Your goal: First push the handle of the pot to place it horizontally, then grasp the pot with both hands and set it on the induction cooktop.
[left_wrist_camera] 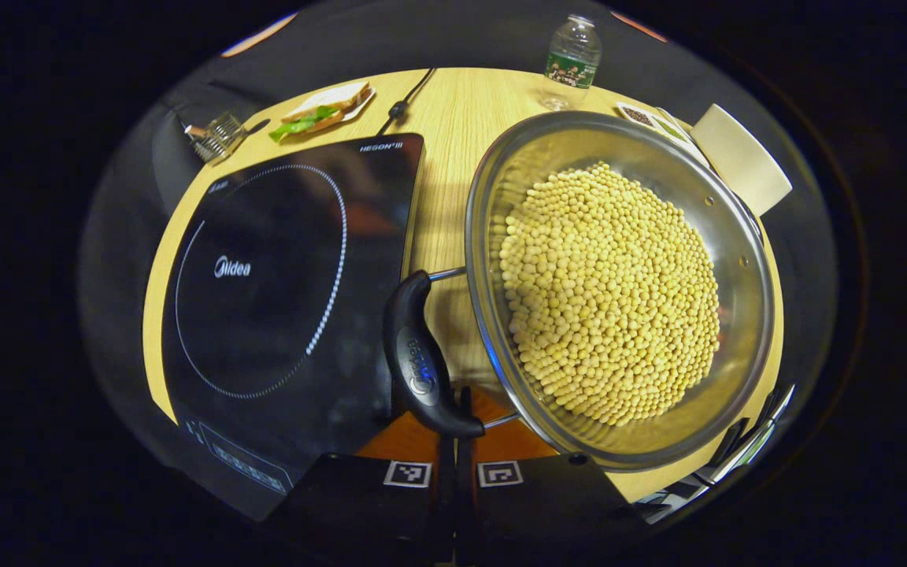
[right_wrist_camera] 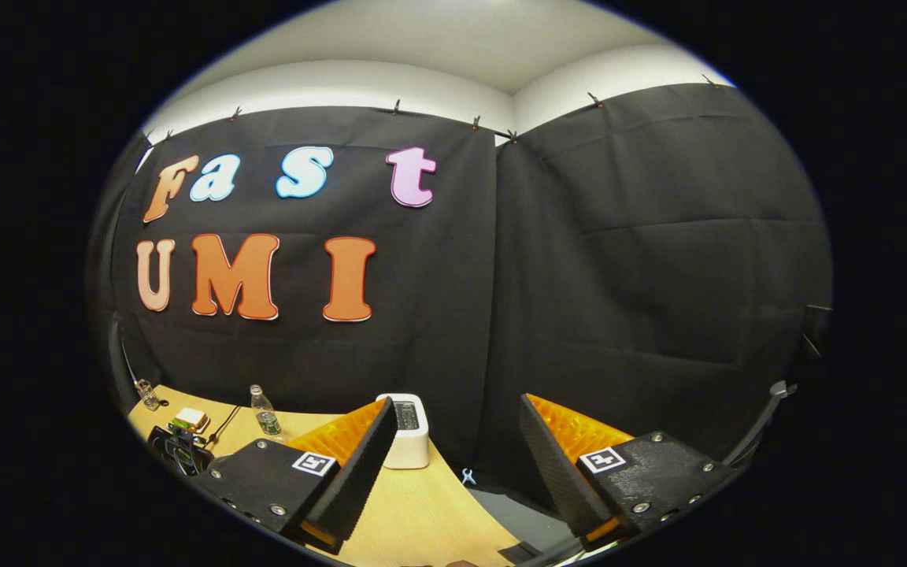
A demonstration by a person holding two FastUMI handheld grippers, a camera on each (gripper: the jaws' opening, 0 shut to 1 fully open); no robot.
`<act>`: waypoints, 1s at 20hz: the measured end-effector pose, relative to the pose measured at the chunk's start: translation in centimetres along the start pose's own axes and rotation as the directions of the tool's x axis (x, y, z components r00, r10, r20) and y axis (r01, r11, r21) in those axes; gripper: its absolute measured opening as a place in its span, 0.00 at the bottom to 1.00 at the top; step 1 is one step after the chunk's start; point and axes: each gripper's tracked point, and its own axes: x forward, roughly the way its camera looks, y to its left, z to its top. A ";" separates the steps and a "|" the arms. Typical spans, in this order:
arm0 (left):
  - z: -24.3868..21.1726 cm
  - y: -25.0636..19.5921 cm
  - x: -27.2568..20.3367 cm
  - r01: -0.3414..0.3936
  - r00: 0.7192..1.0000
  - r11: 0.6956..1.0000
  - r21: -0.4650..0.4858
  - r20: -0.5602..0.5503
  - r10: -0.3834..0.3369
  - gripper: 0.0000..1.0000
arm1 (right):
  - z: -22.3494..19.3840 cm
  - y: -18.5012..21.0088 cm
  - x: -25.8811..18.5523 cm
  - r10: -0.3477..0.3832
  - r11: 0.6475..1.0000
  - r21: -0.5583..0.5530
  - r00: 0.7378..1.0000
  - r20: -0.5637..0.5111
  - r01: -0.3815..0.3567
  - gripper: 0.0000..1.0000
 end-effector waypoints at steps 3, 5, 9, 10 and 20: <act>1.9 0.9 -1.2 0.030 0.999 0.998 0.047 0.035 -0.032 0.08 | -0.5 0.0 -0.6 -0.026 1.000 0.001 1.000 -0.016 0.026 0.97; 3.0 1.6 -1.6 0.054 0.997 0.996 0.069 0.056 -0.058 0.08 | -0.7 0.2 -0.9 -0.038 0.999 0.001 0.999 -0.026 0.038 0.97; 4.7 3.2 -2.9 0.053 0.992 0.992 0.113 0.109 -0.065 0.08 | -1.6 0.9 -1.2 -0.053 0.999 -0.013 0.997 -0.054 0.052 0.97; 4.8 3.3 -2.6 0.048 0.991 0.992 0.117 0.120 -0.062 0.08 | -1.6 1.1 -1.1 -0.054 0.998 -0.017 0.997 -0.059 0.053 0.97; 7.5 5.7 -3.8 0.115 0.968 0.992 0.053 0.218 -0.124 0.09 | -4.2 7.4 1.8 0.041 0.998 -0.034 0.990 -0.132 -0.046 0.97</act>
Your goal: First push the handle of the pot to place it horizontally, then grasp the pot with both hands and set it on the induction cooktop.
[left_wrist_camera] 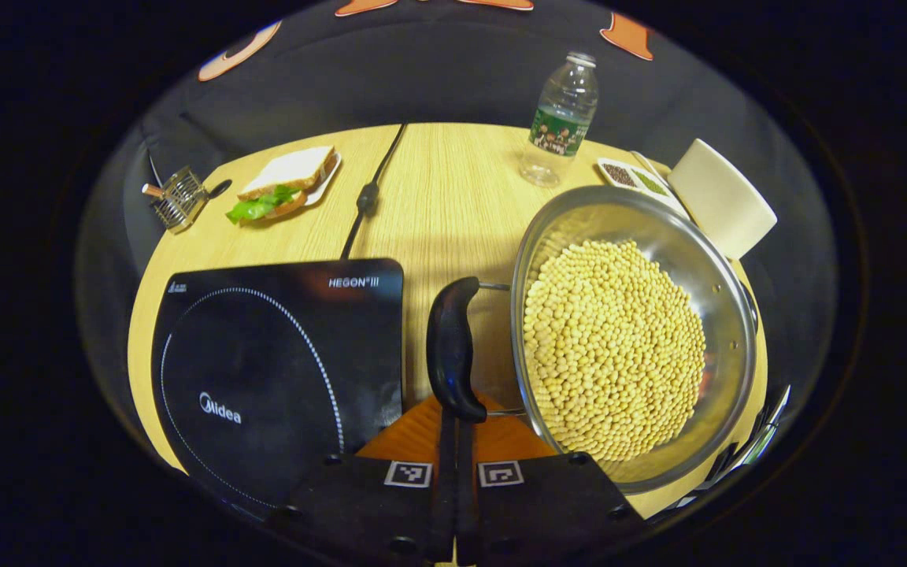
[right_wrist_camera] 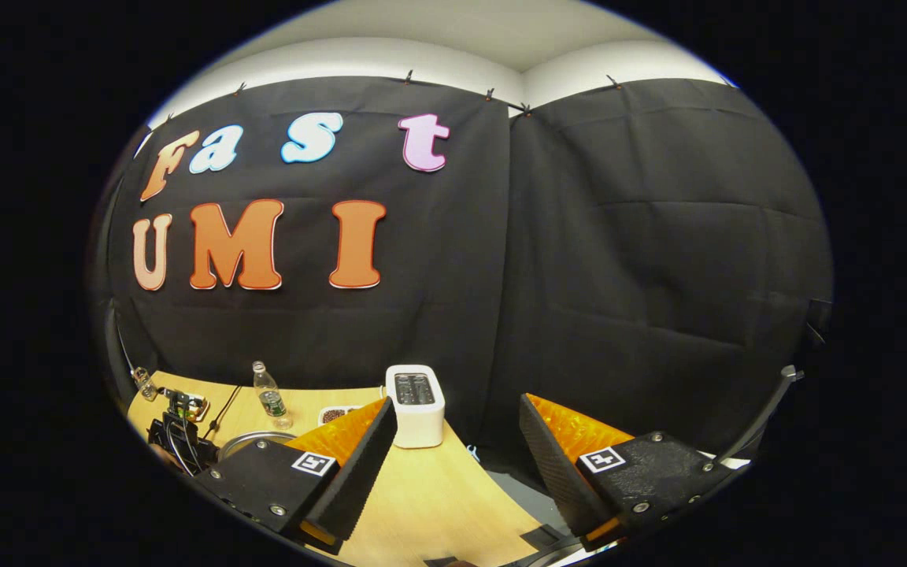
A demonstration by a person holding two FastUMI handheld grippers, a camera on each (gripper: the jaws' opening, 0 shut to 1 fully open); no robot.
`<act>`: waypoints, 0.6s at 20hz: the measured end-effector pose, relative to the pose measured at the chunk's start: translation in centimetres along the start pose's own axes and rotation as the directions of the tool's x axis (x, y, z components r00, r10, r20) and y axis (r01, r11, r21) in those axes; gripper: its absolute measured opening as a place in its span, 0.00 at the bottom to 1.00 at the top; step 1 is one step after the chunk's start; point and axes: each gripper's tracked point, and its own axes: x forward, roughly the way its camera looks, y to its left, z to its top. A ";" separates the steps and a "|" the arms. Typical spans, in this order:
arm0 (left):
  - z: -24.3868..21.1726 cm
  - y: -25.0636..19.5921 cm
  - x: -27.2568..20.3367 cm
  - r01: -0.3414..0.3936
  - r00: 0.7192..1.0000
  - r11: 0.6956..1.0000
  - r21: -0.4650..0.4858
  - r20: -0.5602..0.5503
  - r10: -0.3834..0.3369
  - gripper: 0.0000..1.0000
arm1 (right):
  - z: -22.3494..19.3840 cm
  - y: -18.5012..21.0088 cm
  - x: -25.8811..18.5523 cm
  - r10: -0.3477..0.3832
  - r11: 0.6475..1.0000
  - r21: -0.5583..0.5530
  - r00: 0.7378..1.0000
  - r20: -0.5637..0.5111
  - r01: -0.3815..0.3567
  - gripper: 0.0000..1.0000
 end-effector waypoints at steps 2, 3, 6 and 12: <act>0.5 0.6 -0.8 0.010 1.000 1.000 0.001 0.020 -0.010 0.08 | -1.0 2.2 1.0 0.051 0.999 -0.001 0.998 -0.030 -0.051 0.97; 0.7 0.7 -1.3 0.021 0.999 1.000 -0.002 0.029 -0.021 0.08 | -1.5 3.5 1.5 0.076 0.997 -0.002 0.996 -0.045 -0.076 0.97; 0.5 0.2 -3.7 0.076 0.995 0.997 -0.019 0.063 -0.075 0.09 | -3.8 6.9 3.0 0.156 0.988 -0.003 0.983 -0.101 -0.157 0.97; 3.3 1.7 -9.4 0.125 0.973 0.991 0.042 0.192 -0.131 0.28 | -9.8 13.7 5.3 0.298 0.953 0.030 0.921 -0.250 -0.300 0.97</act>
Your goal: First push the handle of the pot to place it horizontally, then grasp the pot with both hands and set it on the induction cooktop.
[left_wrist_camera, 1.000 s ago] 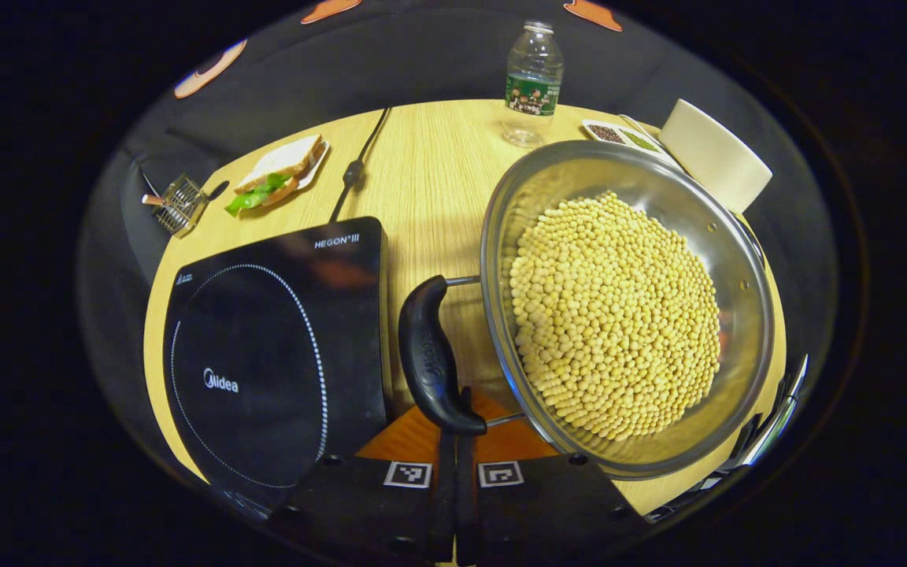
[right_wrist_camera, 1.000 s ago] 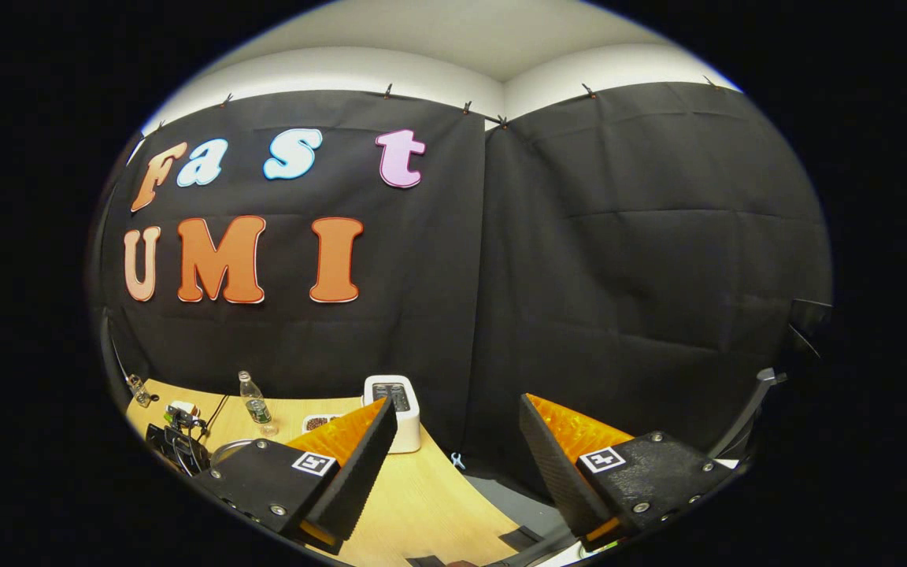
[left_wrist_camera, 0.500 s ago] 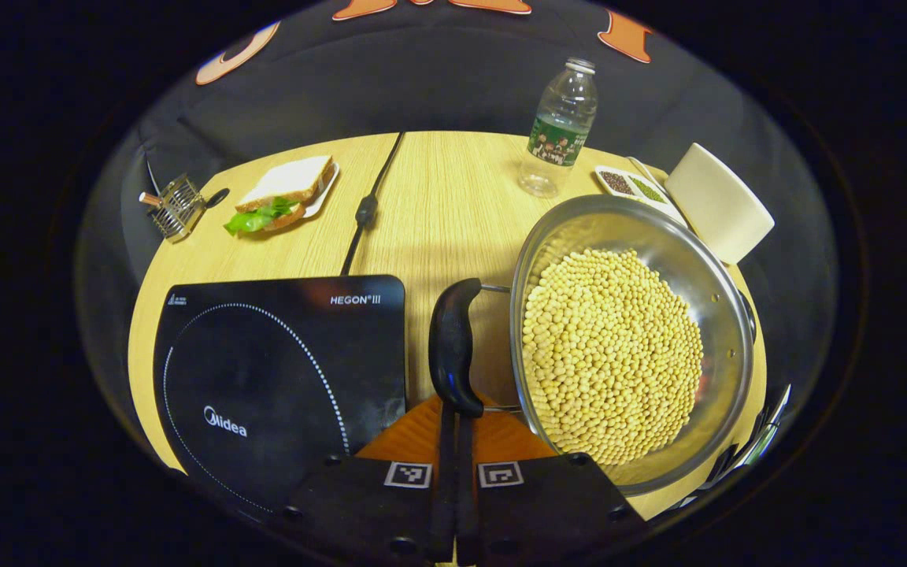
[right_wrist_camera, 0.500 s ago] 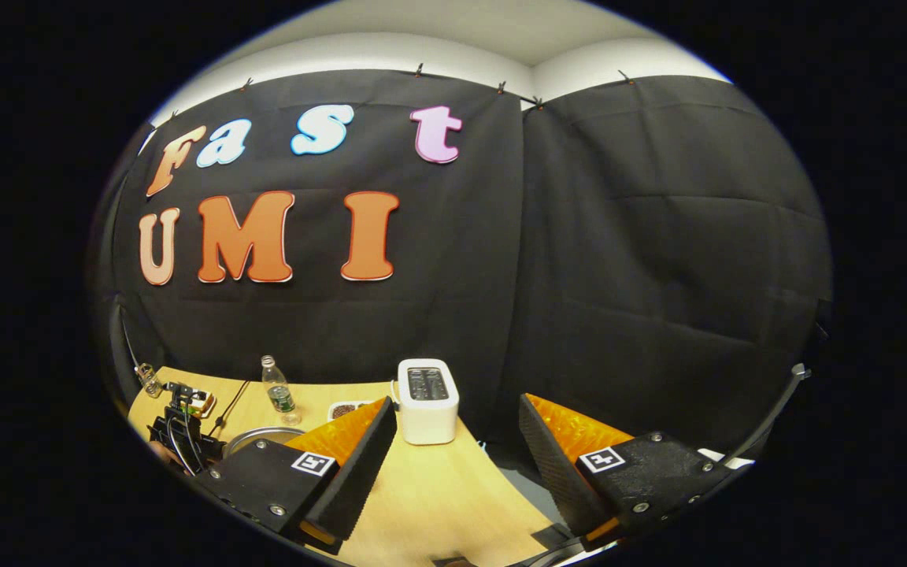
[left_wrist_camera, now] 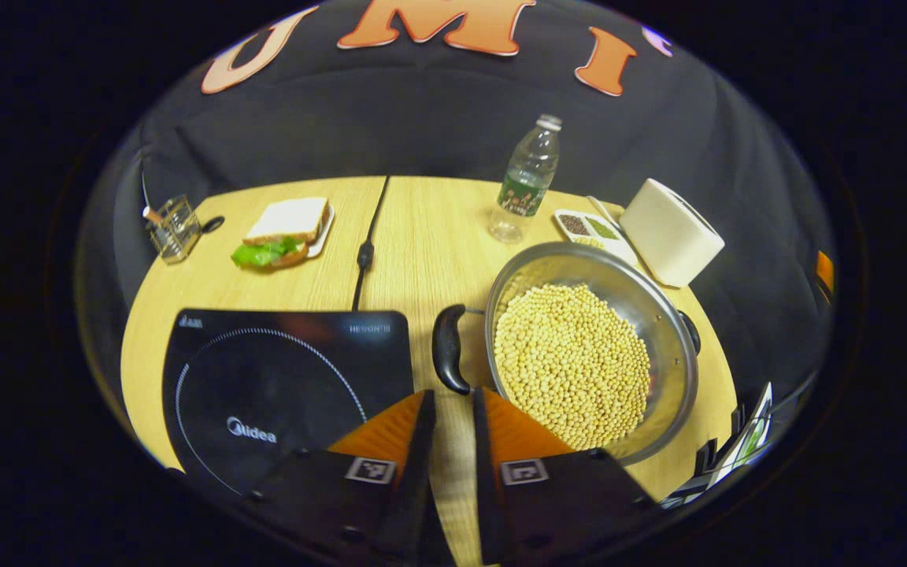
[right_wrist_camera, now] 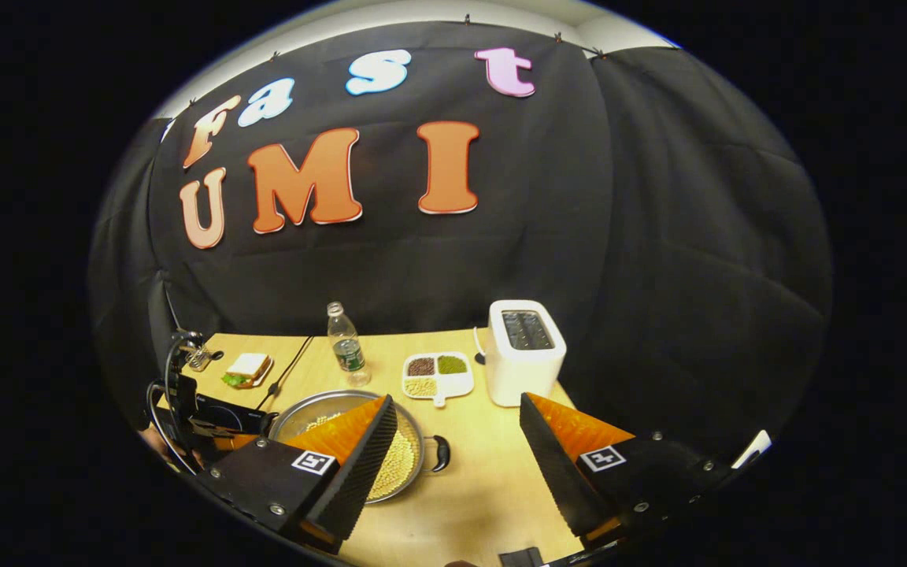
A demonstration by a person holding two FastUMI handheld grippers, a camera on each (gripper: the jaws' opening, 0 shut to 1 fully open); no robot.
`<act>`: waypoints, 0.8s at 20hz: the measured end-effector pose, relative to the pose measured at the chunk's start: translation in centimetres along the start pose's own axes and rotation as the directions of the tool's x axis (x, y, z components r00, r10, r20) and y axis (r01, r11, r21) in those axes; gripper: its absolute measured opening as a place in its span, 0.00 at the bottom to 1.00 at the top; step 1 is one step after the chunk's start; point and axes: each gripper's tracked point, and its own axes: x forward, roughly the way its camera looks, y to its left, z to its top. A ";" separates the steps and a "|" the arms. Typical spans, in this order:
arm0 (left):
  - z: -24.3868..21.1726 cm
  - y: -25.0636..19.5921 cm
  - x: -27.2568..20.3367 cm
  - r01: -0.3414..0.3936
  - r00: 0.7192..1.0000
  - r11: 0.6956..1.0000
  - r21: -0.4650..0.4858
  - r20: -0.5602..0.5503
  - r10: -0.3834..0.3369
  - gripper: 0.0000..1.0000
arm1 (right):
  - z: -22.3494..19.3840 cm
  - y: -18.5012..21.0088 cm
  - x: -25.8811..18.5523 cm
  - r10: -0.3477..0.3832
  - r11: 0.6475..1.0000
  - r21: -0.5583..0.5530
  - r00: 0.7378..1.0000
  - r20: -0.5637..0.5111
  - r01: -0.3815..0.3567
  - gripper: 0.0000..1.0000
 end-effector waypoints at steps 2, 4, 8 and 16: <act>2.0 -0.6 -0.6 0.006 0.999 0.999 0.040 0.045 -0.007 0.61 | -1.4 1.2 1.7 0.027 1.000 -0.005 0.999 -0.047 -0.027 0.97; 3.1 -1.4 -0.3 0.021 0.998 0.998 0.066 0.055 -0.025 0.80 | -2.7 1.9 3.3 0.037 0.999 -0.011 0.995 -0.090 -0.038 0.98; 4.8 -2.0 1.7 0.007 0.998 0.994 0.107 0.060 -0.013 0.96 | -5.6 2.7 6.4 0.042 0.999 -0.005 0.982 -0.182 -0.044 0.97; 3.0 -2.4 7.8 -0.004 0.999 0.997 0.078 -0.045 0.008 0.99 | -10.9 3.2 11.1 0.020 1.000 -0.014 0.942 -0.334 -0.026 0.98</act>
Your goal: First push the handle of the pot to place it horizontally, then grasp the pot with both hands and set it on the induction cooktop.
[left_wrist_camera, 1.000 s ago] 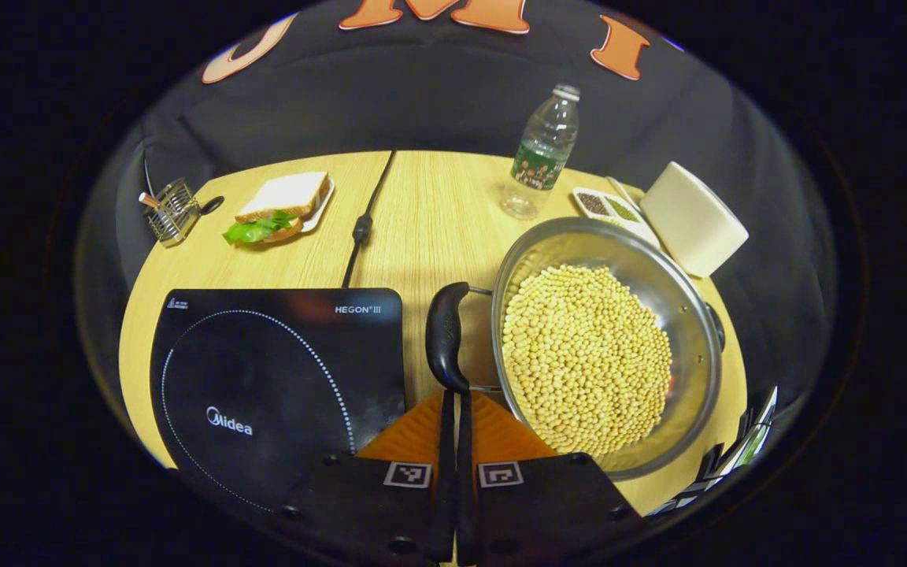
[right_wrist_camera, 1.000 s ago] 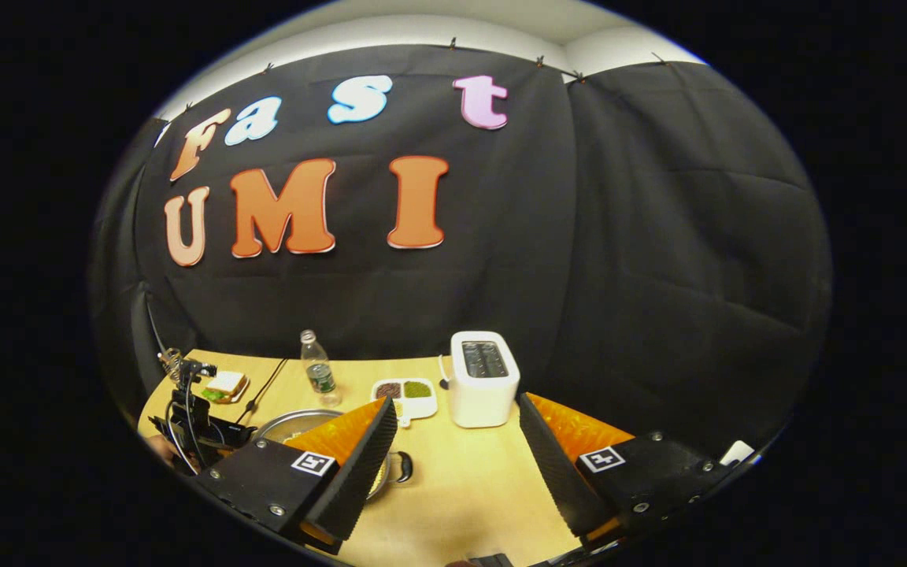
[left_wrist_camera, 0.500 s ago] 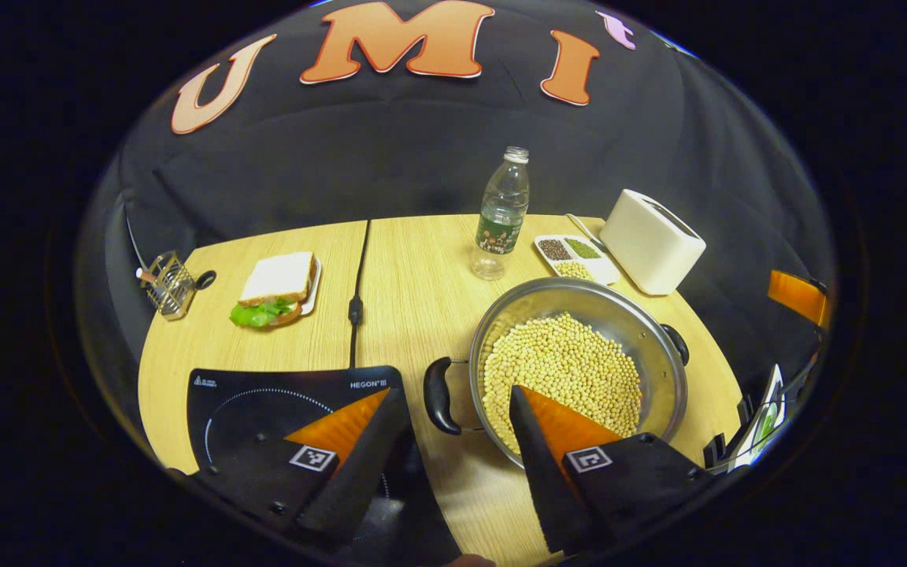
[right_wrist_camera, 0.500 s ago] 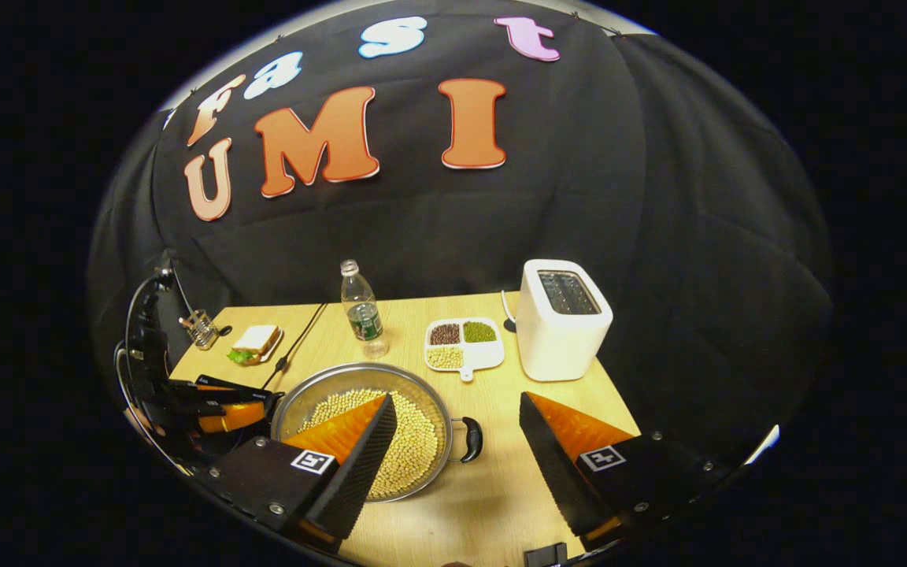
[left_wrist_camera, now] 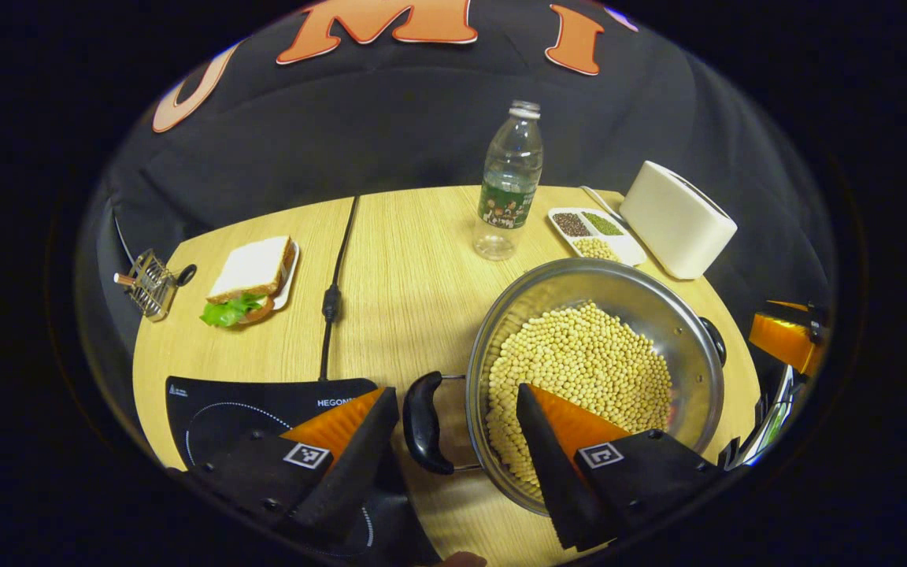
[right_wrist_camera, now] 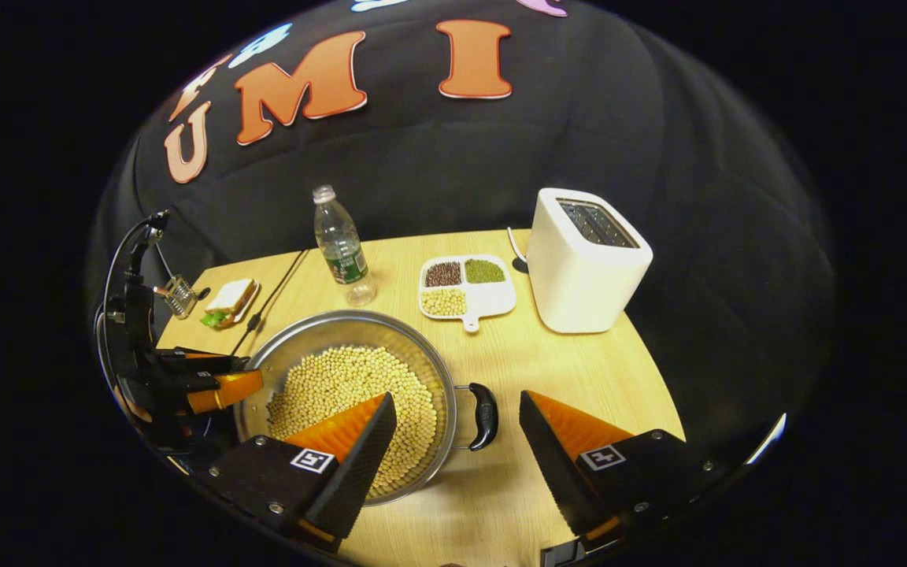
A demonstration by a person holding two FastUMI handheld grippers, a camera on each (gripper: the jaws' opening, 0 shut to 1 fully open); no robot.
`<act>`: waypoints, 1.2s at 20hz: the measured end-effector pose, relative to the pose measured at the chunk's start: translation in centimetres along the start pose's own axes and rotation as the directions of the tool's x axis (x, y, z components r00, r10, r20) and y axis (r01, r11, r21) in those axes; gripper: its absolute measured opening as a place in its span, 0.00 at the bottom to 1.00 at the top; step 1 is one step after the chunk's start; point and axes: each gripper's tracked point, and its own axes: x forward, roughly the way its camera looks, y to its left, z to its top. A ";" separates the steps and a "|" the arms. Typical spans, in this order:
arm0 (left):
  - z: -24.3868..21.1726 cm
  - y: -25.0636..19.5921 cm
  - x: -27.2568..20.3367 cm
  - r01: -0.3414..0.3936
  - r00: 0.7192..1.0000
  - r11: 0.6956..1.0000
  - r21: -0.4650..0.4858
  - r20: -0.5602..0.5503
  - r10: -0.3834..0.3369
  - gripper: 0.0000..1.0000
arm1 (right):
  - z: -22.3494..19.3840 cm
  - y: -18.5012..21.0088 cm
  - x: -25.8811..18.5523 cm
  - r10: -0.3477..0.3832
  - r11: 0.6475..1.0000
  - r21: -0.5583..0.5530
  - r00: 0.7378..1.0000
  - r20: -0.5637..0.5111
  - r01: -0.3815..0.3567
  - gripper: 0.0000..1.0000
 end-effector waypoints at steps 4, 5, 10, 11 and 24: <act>-0.2 -0.2 1.6 0.002 1.000 1.000 -0.009 -0.003 -0.002 0.98 | -1.5 -0.2 3.1 -0.018 1.000 -0.002 0.997 -0.077 0.018 0.98; -0.4 -0.1 2.0 0.005 1.000 1.000 -0.020 -0.012 -0.005 0.98 | -2.0 -0.3 3.8 -0.022 1.000 0.001 0.995 -0.097 0.022 0.98; -1.4 -0.6 3.1 0.013 1.000 0.999 -0.040 0.005 -0.013 0.95 | -3.9 0.0 6.1 -0.026 0.997 0.061 0.987 -0.159 0.036 0.97; -1.3 -0.5 3.3 0.014 1.000 0.999 -0.050 0.007 -0.013 0.95 | -4.0 -0.2 6.6 -0.037 0.997 0.066 0.986 -0.162 0.048 0.97; -2.2 0.1 4.2 -0.036 0.997 0.996 -0.082 0.066 0.042 0.69 | -6.4 -1.8 8.9 -0.053 0.979 0.179 0.974 -0.222 0.094 0.70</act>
